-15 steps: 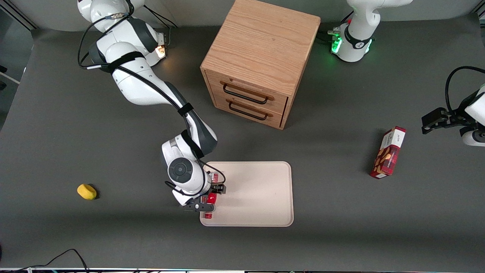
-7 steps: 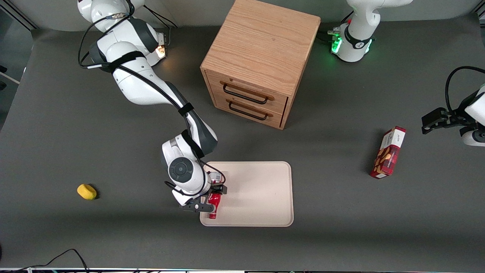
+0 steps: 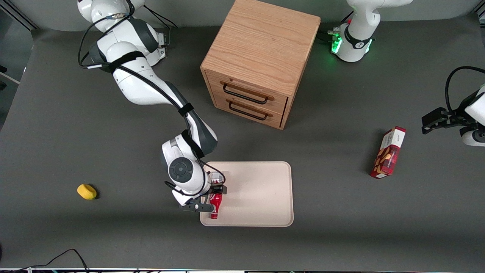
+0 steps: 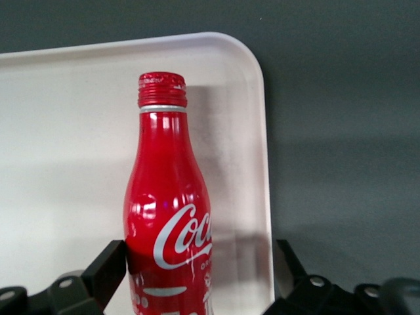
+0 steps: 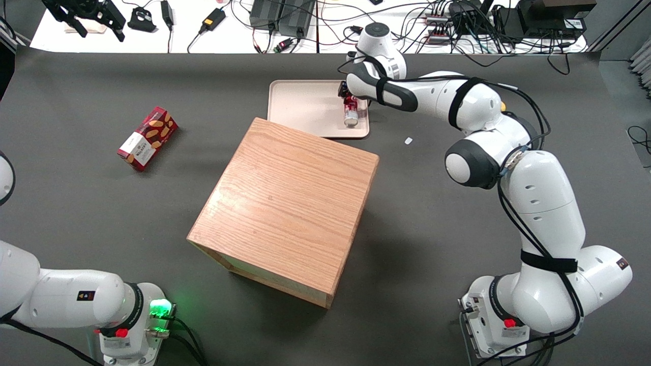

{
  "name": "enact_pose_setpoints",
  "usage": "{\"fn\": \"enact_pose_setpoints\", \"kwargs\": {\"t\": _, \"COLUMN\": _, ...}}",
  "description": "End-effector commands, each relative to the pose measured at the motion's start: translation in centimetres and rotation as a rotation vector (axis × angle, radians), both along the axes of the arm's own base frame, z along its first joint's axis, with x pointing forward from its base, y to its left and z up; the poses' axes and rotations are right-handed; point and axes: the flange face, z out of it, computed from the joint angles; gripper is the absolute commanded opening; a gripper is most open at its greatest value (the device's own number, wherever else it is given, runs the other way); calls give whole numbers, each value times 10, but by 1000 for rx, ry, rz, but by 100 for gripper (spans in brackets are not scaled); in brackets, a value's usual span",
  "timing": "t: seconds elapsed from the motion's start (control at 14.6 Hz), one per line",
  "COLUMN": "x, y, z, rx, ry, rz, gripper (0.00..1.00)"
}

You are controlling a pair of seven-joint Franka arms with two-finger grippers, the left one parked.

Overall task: Place coke bottle on tray
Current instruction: 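Lower the bottle onto the tray and open the right gripper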

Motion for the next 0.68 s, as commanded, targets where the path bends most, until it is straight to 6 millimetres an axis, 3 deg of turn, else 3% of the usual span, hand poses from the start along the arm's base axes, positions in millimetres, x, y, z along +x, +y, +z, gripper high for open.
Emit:
{"fn": "enact_pose_setpoints", "kwargs": {"t": 0.0, "x": 1, "y": 4, "z": 1, "rx": -13, "ry": -19, "rz": -9, "gripper": 100}}
{"fn": "enact_pose_setpoints", "kwargs": {"t": 0.62, "x": 1, "y": 3, "z": 10, "rx": -20, "ry": -12, "rz": -5, "gripper": 100}}
